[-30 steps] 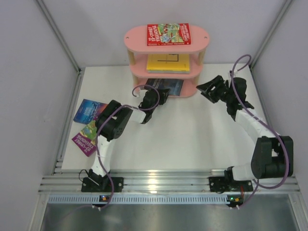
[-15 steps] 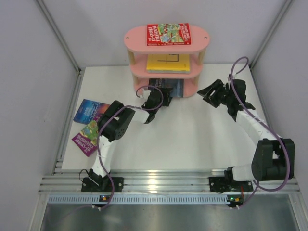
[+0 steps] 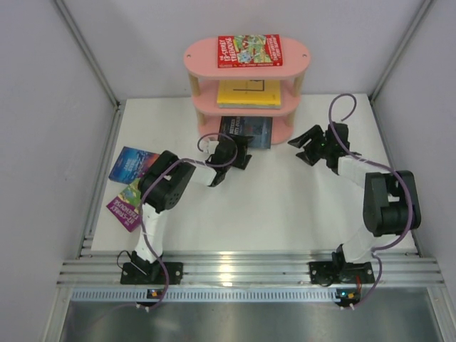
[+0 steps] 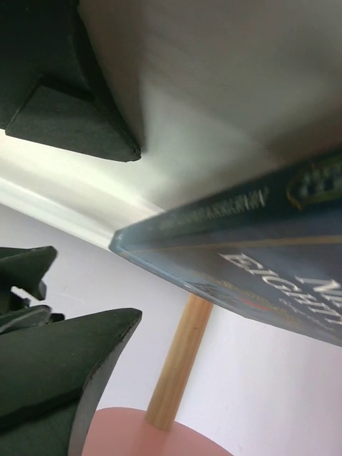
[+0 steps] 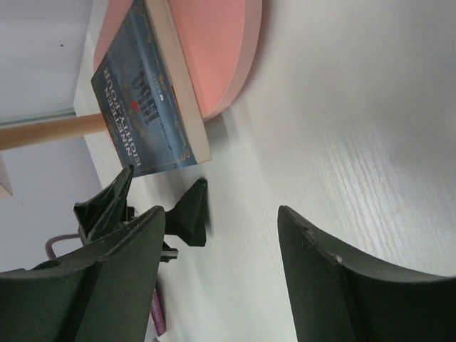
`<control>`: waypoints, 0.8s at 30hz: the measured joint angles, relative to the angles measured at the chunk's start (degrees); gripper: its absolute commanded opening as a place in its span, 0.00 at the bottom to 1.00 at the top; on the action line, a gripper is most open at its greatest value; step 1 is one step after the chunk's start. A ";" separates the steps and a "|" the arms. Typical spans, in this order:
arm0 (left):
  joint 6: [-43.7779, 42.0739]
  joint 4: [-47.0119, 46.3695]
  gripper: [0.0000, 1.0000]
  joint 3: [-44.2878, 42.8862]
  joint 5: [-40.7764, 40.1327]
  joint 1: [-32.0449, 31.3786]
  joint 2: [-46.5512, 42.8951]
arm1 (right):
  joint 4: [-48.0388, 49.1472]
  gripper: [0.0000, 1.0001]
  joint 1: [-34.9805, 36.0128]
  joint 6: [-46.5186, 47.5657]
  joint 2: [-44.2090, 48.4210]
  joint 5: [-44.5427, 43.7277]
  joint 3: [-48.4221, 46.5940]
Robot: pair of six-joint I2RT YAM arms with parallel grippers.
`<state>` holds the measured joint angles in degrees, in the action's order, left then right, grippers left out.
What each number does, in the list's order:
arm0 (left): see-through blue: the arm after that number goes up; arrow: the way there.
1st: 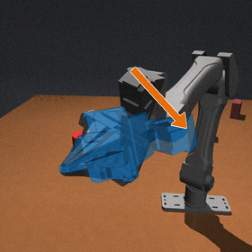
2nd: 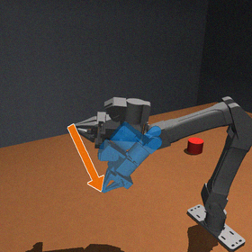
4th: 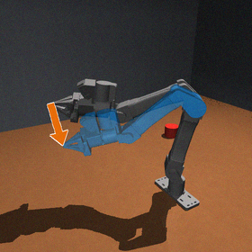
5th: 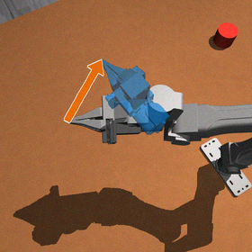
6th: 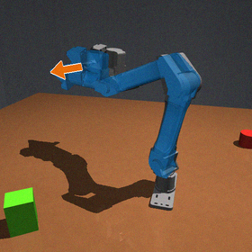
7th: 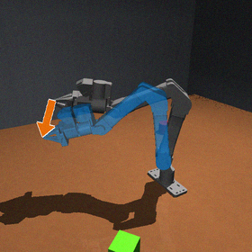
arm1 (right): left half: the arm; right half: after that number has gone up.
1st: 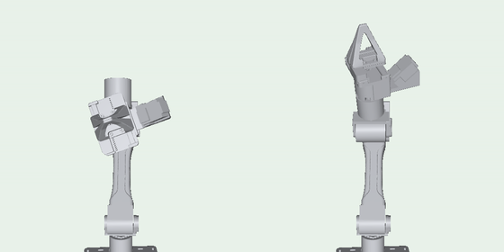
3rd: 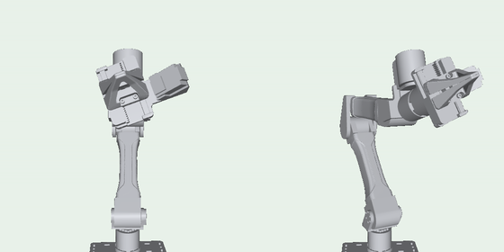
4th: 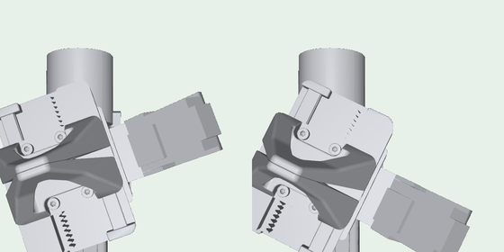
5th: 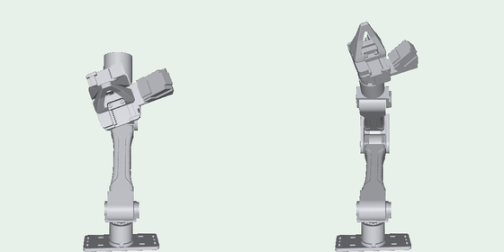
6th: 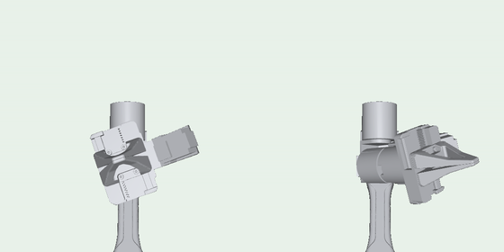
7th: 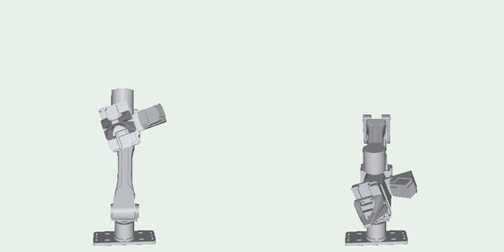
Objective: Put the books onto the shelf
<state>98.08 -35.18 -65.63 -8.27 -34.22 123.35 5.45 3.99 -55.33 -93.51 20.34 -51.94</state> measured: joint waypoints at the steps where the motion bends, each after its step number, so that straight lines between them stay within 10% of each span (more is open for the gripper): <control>1: 0.20 -0.33 0.88 1.18 0.24 0.09 -0.68 | 1.66 0.64 0.28 -1.36 -0.55 -0.50 0.61; 24: -19.98 13.84 0.85 20.87 18.38 20.37 -31.89 | 51.63 0.64 25.79 -37.42 -24.92 -27.17 7.89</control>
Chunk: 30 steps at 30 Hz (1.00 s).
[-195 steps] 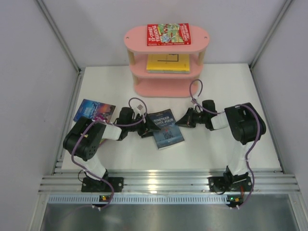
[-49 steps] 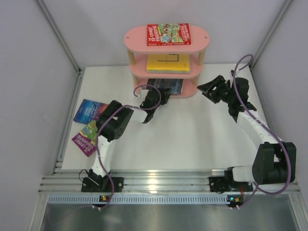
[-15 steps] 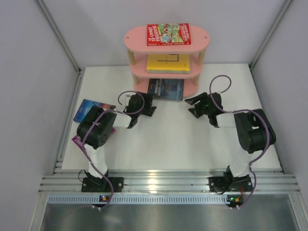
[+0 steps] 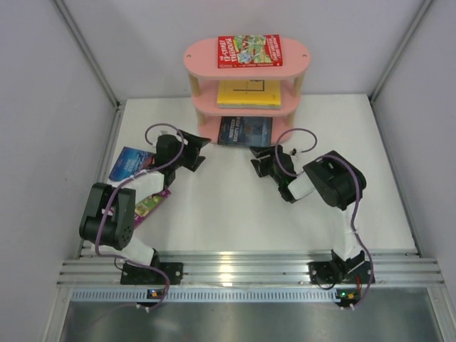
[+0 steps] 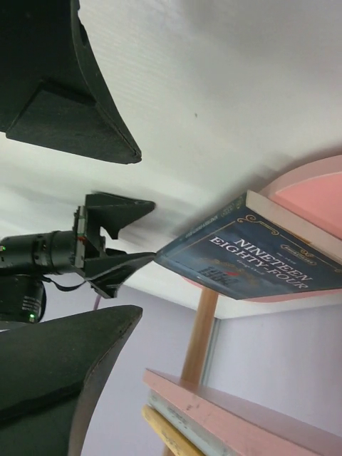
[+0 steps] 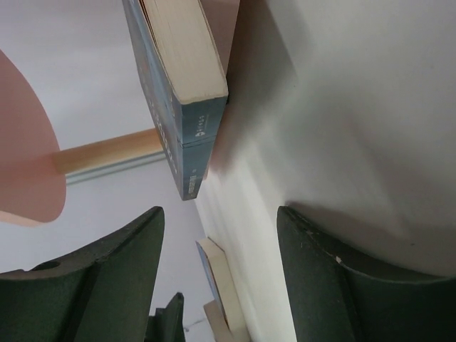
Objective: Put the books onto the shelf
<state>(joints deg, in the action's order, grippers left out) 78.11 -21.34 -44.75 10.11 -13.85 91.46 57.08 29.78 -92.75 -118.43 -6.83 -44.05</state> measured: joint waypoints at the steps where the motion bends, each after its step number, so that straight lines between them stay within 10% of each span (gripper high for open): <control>1: -1.09 1.14 0.85 0.24 0.76 0.48 -1.03 | 0.26 0.64 0.52 -0.22 -0.50 -1.18 -0.46; 13: -8.57 6.38 0.84 4.72 7.89 2.45 -5.75 | -1.03 0.57 2.43 -0.33 -3.76 -9.38 -7.50; 30: -11.41 8.17 0.83 6.34 9.60 3.74 -7.08 | -4.07 0.13 2.08 0.66 -5.53 -12.31 -11.85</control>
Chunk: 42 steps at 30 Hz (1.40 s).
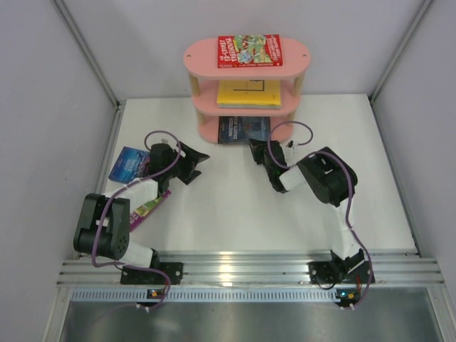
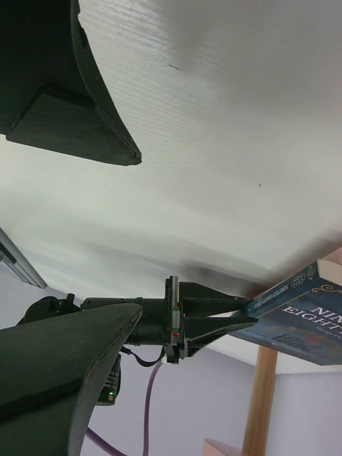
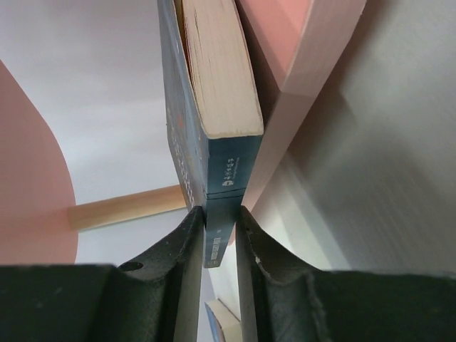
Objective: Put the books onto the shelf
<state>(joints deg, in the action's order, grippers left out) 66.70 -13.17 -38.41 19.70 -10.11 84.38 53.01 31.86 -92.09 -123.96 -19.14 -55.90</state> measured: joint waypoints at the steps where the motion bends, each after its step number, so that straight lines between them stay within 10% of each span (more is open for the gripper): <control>1: -0.09 0.02 0.82 0.00 0.00 0.04 0.00 | -0.11 0.11 -0.11 0.02 -0.02 -0.13 -0.17; 42: -3.30 1.46 0.81 -1.14 -1.33 1.09 0.68 | -8.15 0.00 0.26 -5.09 -2.25 -9.22 -8.22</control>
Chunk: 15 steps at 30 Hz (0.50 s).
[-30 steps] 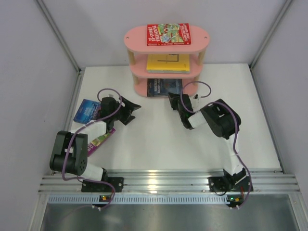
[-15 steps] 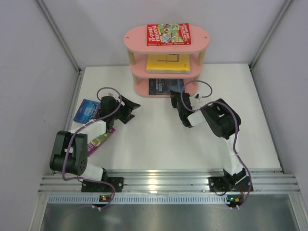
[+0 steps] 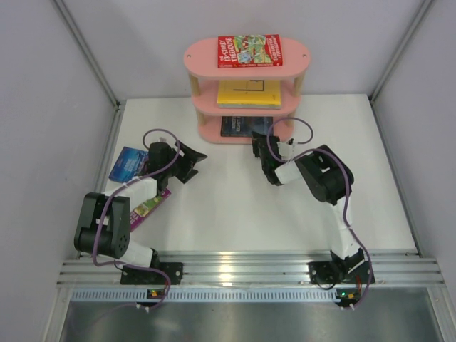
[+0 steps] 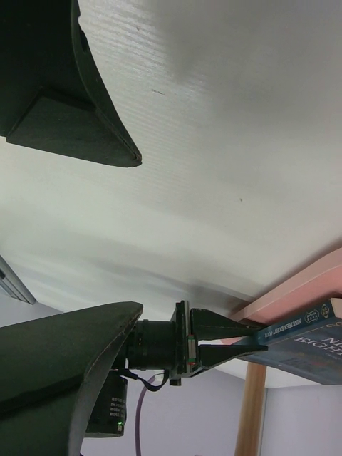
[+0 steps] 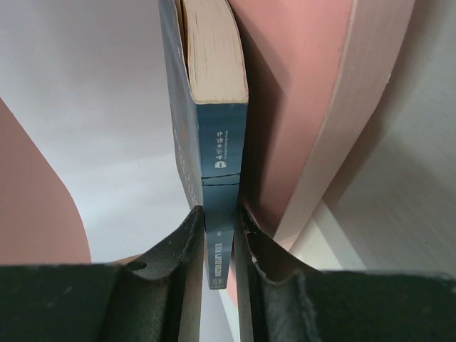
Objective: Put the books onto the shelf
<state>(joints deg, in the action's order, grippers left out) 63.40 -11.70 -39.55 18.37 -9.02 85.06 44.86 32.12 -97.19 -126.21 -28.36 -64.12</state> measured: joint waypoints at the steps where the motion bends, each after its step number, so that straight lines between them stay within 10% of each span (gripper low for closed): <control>1: -0.09 0.00 0.81 0.00 0.00 0.07 0.00 | 0.00 0.00 0.00 0.04 -0.02 0.02 -0.09; 7: -0.11 0.00 0.81 -0.09 0.00 0.15 0.55 | 0.02 0.02 -0.15 0.92 -0.02 0.57 -0.07; 15: -0.11 -0.02 0.81 -0.09 -0.02 0.26 0.72 | 0.26 0.31 -0.79 2.43 -0.02 2.60 0.13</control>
<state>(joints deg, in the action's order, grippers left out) 63.29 -11.73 -39.64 18.35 -8.75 85.78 45.12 31.33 -94.76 -126.23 -25.76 -63.99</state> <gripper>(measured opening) 0.810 0.275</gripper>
